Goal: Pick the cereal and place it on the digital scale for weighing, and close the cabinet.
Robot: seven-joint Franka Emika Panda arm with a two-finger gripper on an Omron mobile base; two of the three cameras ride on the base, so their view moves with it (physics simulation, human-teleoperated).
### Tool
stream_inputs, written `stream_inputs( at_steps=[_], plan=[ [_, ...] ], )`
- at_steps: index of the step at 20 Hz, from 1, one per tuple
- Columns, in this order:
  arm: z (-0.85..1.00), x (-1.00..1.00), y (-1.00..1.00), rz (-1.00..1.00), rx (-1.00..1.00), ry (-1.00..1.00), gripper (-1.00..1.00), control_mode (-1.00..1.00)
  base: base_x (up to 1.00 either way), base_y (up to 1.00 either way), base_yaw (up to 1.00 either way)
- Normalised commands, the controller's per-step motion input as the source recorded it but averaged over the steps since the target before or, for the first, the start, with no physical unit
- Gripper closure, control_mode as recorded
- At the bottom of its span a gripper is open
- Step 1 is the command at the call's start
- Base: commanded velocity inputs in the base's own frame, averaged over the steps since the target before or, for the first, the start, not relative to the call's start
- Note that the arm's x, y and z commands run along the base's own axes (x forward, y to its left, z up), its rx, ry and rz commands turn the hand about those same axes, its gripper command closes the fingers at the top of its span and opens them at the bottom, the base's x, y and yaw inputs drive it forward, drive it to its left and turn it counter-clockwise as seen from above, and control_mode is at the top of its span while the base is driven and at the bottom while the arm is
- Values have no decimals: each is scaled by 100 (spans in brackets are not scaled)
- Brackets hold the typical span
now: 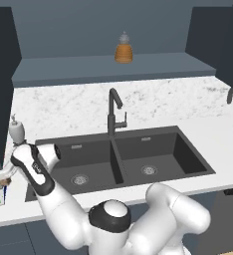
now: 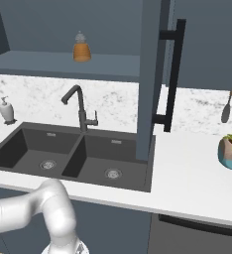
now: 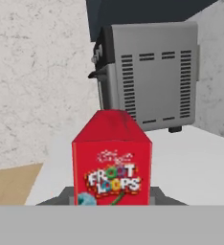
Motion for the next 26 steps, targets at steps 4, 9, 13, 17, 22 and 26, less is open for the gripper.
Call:
stream_inputs(
  at_steps=[4, 9, 13, 17, 22, 26],
  plan=[
    [-38, 19, 37, 0, 0, -4, 100, -100, 0, 0, 0],
    [-20, 16, 33, 1, 0, -3, 100, -100, 0, 0, 0],
    [-15, 0, 10, 0, 0, -1, 100, -100, 0, 0, 0],
    [-20, 0, 0, 0, 0, 0, -100, -100, 0, 0, 0],
    [-4, -3, -1, 0, 0, -7, -100, -100, 0, 0, 0],
    [0, 0, -13, 0, 1, -2, -100, -100, 0, 0, 0]
  ],
)
